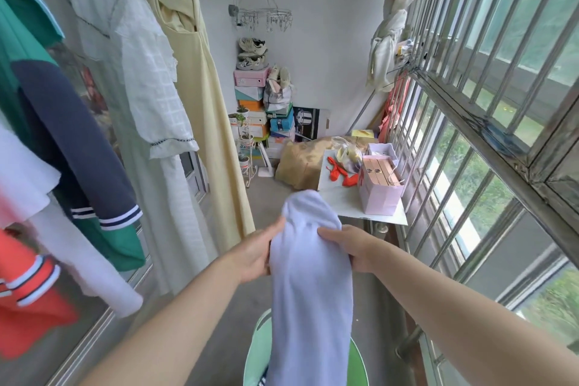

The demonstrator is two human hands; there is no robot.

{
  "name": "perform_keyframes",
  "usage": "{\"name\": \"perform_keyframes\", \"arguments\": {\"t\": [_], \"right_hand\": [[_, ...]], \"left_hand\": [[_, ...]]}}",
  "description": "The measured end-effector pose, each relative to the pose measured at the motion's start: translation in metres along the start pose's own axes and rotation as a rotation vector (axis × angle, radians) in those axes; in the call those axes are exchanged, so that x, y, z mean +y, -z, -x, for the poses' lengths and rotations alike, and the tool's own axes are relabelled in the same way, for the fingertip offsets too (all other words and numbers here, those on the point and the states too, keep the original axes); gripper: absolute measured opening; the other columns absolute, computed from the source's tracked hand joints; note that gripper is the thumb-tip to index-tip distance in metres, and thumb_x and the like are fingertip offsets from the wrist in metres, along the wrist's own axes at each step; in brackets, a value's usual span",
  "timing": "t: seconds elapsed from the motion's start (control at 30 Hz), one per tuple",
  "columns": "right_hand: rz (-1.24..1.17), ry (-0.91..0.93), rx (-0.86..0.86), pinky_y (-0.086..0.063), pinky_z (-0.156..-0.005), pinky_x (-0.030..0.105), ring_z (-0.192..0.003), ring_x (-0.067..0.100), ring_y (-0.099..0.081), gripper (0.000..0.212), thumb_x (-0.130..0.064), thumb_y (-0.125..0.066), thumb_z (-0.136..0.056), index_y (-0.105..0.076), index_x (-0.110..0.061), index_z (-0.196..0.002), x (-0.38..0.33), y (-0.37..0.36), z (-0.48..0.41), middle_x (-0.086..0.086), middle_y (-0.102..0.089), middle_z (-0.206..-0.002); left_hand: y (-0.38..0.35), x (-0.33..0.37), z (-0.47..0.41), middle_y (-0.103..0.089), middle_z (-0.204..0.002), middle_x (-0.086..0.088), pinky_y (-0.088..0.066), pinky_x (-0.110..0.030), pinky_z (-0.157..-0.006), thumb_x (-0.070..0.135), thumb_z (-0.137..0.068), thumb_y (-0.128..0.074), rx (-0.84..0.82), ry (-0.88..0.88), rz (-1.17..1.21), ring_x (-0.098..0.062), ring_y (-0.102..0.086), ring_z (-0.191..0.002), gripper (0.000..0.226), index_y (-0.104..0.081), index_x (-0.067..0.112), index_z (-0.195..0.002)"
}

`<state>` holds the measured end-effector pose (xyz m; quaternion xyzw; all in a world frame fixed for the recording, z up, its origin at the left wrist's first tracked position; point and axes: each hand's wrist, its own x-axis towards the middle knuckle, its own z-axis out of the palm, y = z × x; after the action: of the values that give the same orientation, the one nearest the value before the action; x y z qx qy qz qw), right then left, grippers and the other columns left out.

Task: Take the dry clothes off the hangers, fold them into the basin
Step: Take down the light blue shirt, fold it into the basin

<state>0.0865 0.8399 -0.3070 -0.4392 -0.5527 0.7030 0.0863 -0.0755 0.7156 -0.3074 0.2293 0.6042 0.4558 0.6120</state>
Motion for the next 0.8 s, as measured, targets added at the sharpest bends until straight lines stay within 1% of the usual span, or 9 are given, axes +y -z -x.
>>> {"name": "perform_keyframes", "arguments": {"t": [0.07, 0.13, 0.2, 0.27, 0.37, 0.43, 0.53, 0.67, 0.8], "right_hand": [[0.067, -0.033, 0.031, -0.047, -0.099, 0.046, -0.102, 0.027, -0.066, 0.027, -0.029, -0.061, -0.091, -0.064, -0.013, -0.113, 0.004, -0.001, -0.001, 0.01, -0.069, -0.11], [0.109, -0.071, 0.06, -0.048, -0.099, 0.044, -0.098, 0.026, -0.066, 0.019, -0.033, -0.064, -0.088, -0.065, -0.019, -0.101, 0.005, -0.002, -0.001, 0.008, -0.07, -0.105], [0.148, -0.111, 0.12, -0.048, -0.098, 0.047, -0.103, 0.028, -0.065, 0.031, -0.034, -0.071, -0.08, -0.062, -0.016, -0.104, 0.005, 0.001, -0.002, 0.009, -0.068, -0.11], [0.106, -0.111, 0.127, -0.052, -0.092, 0.046, -0.1, 0.028, -0.065, 0.048, -0.027, -0.074, -0.079, -0.056, -0.011, -0.121, 0.006, 0.0, -0.001, 0.012, -0.064, -0.117], [-0.03, 0.001, 0.132, -0.051, -0.082, 0.039, -0.096, 0.027, -0.06, 0.072, -0.007, -0.063, -0.087, -0.028, -0.021, -0.147, 0.009, 0.001, -0.001, 0.012, -0.056, -0.125], [0.04, 0.099, 0.128, -0.047, -0.083, 0.034, -0.093, 0.022, -0.054, 0.059, 0.003, -0.049, -0.09, -0.04, -0.028, -0.14, 0.007, 0.0, 0.002, 0.008, -0.053, -0.115], [0.195, 0.168, 0.086, -0.042, -0.081, 0.029, -0.093, 0.018, -0.052, 0.049, 0.007, -0.041, -0.089, -0.056, -0.014, -0.13, 0.004, -0.003, 0.002, 0.006, -0.057, -0.108], [0.327, 0.222, 0.045, -0.042, -0.089, 0.021, -0.113, 0.018, -0.053, 0.064, 0.009, -0.063, -0.081, -0.042, -0.003, -0.141, 0.002, -0.004, 0.006, 0.006, -0.053, -0.127], [0.723, 0.256, 0.022, -0.029, -0.091, 0.007, -0.135, 0.017, -0.039, 0.086, 0.003, -0.074, -0.074, -0.029, -0.002, -0.147, 0.005, -0.007, 0.01, 0.006, -0.04, -0.146]], "left_hand": [[-0.003, 0.0, 0.002, -0.071, -0.093, 0.003, -0.048, -0.018, -0.059, 0.021, -0.092, -0.059, 0.056, -0.069, -0.112, -0.008, -0.067, -0.075, 0.02, -0.063, 0.018, -0.111], [-0.003, 0.0, 0.001, -0.071, -0.082, 0.006, -0.048, -0.015, -0.053, 0.004, -0.088, -0.063, 0.116, -0.1, -0.161, -0.005, -0.067, -0.066, 0.017, -0.064, 0.016, -0.1], [-0.002, -0.001, -0.001, -0.07, -0.08, 0.005, -0.048, -0.015, -0.054, 0.001, -0.087, -0.063, 0.164, -0.107, -0.18, -0.005, -0.067, -0.064, 0.018, -0.064, 0.017, -0.096], [0.0, -0.003, -0.002, -0.068, -0.087, 0.002, -0.048, -0.021, -0.061, 0.0, -0.086, -0.063, 0.224, -0.105, -0.176, -0.011, -0.065, -0.072, 0.022, -0.061, 0.014, -0.102], [0.0, -0.007, -0.007, -0.061, -0.095, 0.001, -0.044, -0.026, -0.062, -0.002, -0.085, -0.063, 0.351, -0.139, -0.164, -0.016, -0.061, -0.078, 0.034, -0.051, 0.011, -0.114], [0.001, -0.008, -0.009, -0.059, -0.109, -0.005, -0.044, -0.027, -0.062, -0.001, -0.083, -0.064, 0.402, -0.178, -0.165, -0.021, -0.061, -0.088, 0.049, -0.044, 0.014, -0.126], [0.006, -0.008, -0.013, -0.057, -0.123, -0.02, -0.047, -0.032, -0.08, -0.001, -0.081, -0.065, 0.39, -0.246, -0.184, -0.028, -0.058, -0.109, 0.071, -0.036, 0.026, -0.139], [0.008, -0.007, -0.011, -0.061, -0.123, -0.015, -0.049, -0.029, -0.086, -0.011, -0.076, -0.065, 0.355, -0.325, -0.37, -0.021, -0.059, -0.103, 0.052, -0.058, 0.016, -0.12], [0.009, -0.014, -0.01, -0.061, -0.121, -0.004, -0.049, -0.029, -0.092, -0.009, -0.069, -0.07, 0.35, -0.3, -0.569, -0.02, -0.057, -0.114, 0.062, -0.058, 0.012, -0.126]]}}
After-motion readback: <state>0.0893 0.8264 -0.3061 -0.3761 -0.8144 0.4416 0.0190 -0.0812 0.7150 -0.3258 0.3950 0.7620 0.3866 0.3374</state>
